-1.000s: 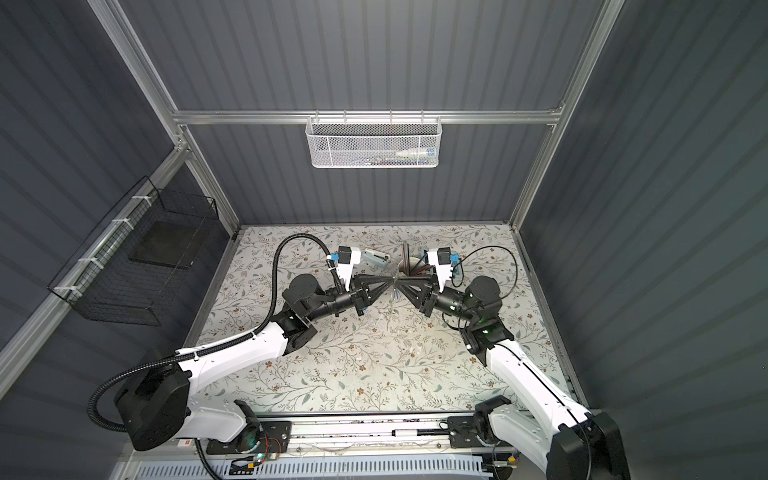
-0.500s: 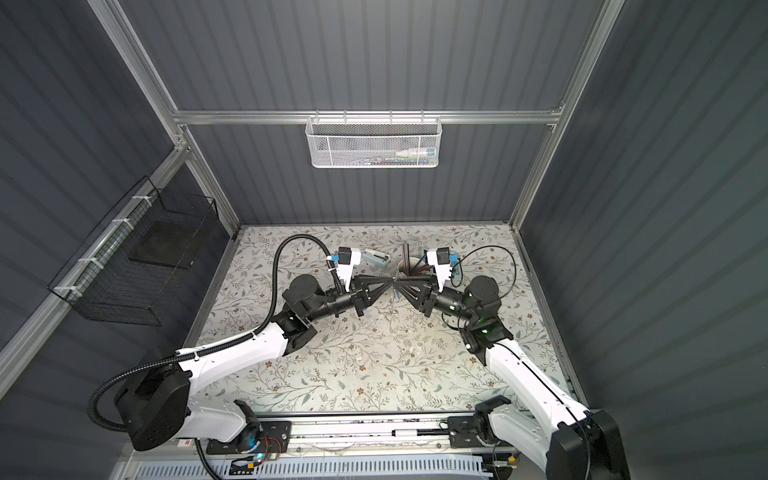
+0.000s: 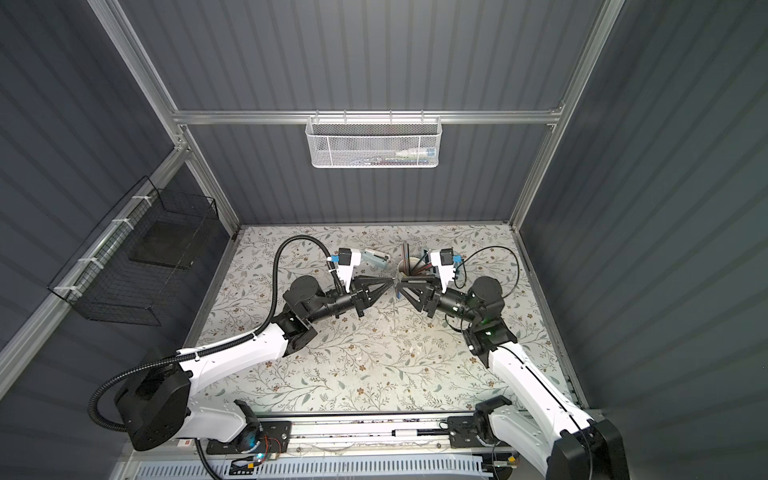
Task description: Put the keys on the keyring
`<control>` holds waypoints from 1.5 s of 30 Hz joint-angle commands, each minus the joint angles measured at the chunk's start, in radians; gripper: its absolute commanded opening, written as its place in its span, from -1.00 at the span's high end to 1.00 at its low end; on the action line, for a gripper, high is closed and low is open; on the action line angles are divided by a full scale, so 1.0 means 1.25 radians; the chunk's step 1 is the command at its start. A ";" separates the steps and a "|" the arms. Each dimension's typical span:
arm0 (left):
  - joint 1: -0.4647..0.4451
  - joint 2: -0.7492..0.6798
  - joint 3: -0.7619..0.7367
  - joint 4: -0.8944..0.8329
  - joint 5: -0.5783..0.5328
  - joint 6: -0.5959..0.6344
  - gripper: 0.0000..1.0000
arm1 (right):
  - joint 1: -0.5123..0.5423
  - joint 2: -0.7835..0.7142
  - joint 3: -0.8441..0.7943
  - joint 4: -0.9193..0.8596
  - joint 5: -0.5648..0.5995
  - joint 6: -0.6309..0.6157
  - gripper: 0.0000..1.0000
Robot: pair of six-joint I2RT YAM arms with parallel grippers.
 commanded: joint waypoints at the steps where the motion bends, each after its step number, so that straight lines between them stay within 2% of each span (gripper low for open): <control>1: -0.003 -0.016 -0.001 0.050 -0.006 0.001 1.00 | -0.004 0.001 0.001 0.014 -0.002 0.015 0.07; 9: -0.002 -0.015 -0.001 0.053 -0.001 0.000 1.00 | -0.003 0.021 0.002 0.054 -0.027 0.048 0.09; 19: -0.002 -0.015 -0.003 0.060 0.004 -0.005 1.00 | 0.015 0.056 0.002 0.108 -0.049 0.079 0.37; 37: -0.003 -0.014 -0.012 0.042 -0.001 0.005 1.00 | 0.037 0.070 -0.007 0.150 -0.031 0.102 0.72; 45: -0.003 -0.020 -0.022 0.031 -0.002 0.011 1.00 | 0.038 0.065 -0.014 0.148 -0.026 0.101 0.81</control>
